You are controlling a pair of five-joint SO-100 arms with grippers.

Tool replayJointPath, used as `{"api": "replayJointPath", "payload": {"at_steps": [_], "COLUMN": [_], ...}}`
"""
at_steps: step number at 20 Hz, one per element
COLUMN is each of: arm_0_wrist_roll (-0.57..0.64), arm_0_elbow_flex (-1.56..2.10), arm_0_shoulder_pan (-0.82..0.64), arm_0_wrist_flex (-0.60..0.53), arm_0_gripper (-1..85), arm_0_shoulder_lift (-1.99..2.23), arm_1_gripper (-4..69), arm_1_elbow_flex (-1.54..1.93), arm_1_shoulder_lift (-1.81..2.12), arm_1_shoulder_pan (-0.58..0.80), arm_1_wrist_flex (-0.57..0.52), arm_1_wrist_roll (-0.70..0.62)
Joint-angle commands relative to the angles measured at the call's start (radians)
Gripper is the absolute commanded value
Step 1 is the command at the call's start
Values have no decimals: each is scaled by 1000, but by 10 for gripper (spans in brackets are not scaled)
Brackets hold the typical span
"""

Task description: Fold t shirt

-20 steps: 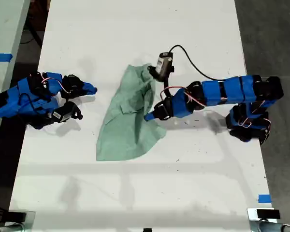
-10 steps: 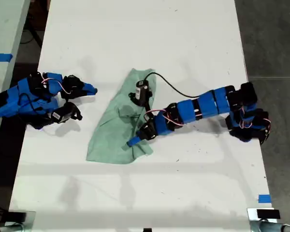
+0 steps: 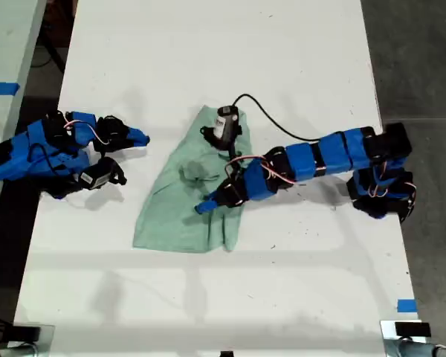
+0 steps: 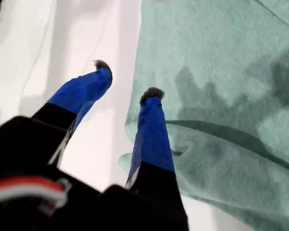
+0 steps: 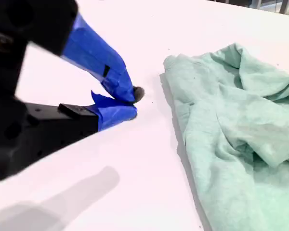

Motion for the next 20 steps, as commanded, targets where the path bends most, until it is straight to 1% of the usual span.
{"api": "replayJointPath", "payload": {"at_steps": [1,3,4,5,6,9,13,14,15,18,20], "arm_0_wrist_roll": [-3,2,3,3,3,2,0,2,2,2,3], "arm_0_elbow_flex": [40,40,40,40,40,40,40,40,40,40,40], "arm_0_shoulder_pan": [14,12,11,11,11,11,12,12,12,12,12], "arm_0_wrist_flex": [0,0,0,0,0,0,0,0,0,0,0], "arm_0_gripper": [-2,-2,-2,-2,-2,-2,-2,-2,-2,-2,-2], "arm_0_shoulder_lift": [8,8,8,8,8,8,8,8,8,8,8], "arm_1_gripper": [142,150,157,164,177,210,211,211,208,198,188], "arm_1_elbow_flex": [-66,6,60,133,218,451,703,739,759,819,900], "arm_1_shoulder_lift": [77,146,178,209,238,278,272,272,272,339,466], "arm_1_shoulder_pan": [41,52,54,52,49,48,67,67,64,58,58], "arm_1_wrist_flex": [207,396,448,456,419,184,-169,-239,-275,-291,-351], "arm_1_wrist_roll": [101,210,249,279,290,293,284,276,275,296,299]}}
